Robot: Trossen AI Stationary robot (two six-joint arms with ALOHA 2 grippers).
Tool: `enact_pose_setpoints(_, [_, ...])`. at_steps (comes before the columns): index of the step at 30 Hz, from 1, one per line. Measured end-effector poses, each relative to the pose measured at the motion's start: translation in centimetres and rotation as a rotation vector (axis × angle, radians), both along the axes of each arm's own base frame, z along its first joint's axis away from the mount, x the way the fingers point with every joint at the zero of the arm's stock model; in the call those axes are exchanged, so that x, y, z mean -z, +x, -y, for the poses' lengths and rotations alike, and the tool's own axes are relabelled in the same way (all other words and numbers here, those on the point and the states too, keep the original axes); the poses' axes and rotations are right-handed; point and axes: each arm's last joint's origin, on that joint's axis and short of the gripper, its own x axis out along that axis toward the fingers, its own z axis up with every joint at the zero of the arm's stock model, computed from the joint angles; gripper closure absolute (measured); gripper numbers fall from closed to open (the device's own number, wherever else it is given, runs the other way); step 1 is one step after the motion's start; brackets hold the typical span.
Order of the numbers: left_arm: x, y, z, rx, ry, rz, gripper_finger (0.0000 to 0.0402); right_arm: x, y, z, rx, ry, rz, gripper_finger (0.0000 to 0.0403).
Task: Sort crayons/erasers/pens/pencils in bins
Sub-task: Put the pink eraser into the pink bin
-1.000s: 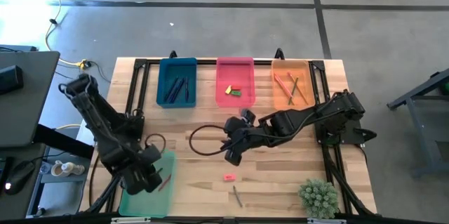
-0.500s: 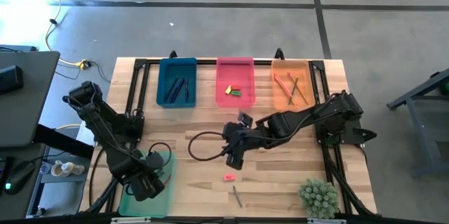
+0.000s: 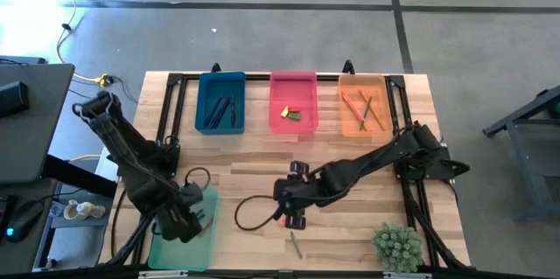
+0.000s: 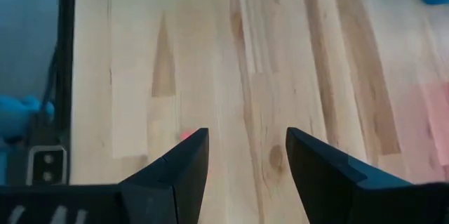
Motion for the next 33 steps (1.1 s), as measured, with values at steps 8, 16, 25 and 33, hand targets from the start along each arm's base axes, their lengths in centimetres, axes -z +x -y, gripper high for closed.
enact_pose_setpoints(8, [-3.6,-1.2,-2.5,0.05,0.02,0.255,0.0232,3.8,1.0,-1.3,-0.101,0.011,-0.141,0.0219])
enact_pose_setpoints(16, [-6.5,-2.7,-4.9,0.088,0.1,0.514,0.0232,7.7,1.7,-2.8,-0.151,0.019,-0.232,0.0229])
enact_pose_setpoints(25, [-8.5,-4.0,-6.8,0.083,0.22,0.714,0.0232,12.0,2.8,-3.7,-0.172,0.013,-0.304,0.0238])
enact_pose_setpoints(33, [-8.8,-4.4,-7.2,0.132,0.249,0.736,0.0232,14.0,3.2,-4.5,-0.191,0.014,-0.309,0.0238])
